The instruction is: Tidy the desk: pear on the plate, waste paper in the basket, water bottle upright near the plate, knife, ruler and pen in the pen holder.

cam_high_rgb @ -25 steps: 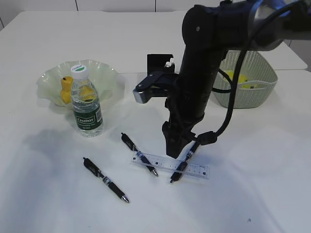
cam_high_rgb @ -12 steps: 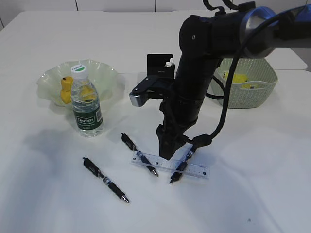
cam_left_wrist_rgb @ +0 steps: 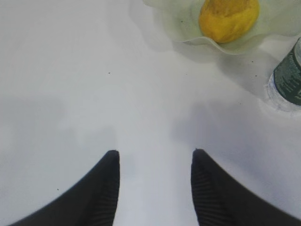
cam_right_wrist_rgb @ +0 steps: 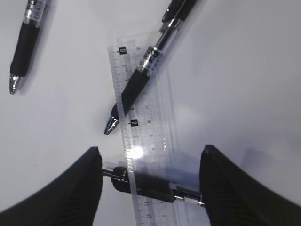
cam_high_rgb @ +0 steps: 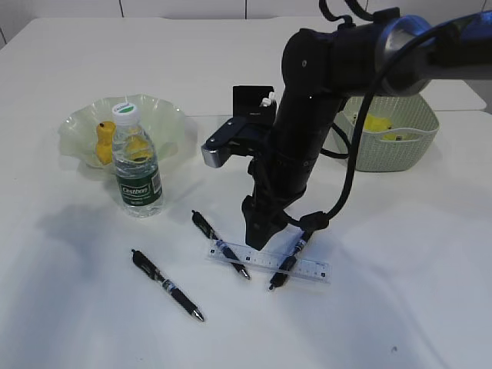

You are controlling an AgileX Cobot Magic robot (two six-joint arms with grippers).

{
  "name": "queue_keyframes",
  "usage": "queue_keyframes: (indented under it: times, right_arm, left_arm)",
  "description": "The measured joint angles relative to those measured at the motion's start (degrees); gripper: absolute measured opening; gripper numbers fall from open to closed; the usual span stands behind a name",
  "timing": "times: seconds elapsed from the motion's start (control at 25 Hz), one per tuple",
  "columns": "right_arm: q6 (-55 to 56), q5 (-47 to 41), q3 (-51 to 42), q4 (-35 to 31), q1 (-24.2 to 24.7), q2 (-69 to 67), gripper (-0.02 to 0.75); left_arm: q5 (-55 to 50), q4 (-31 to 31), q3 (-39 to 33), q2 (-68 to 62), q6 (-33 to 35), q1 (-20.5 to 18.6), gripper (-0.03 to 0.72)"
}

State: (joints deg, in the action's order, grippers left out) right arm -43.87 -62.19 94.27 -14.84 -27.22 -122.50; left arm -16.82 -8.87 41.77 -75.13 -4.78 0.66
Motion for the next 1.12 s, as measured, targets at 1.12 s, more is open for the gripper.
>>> queue_keyframes:
  times: [1.12]
  right_arm:
    - [0.11,0.61,0.10,-1.50,0.00,-6.00,0.481]
  left_arm:
    - [-0.27,0.00,0.00,0.10,0.00,0.00,0.348]
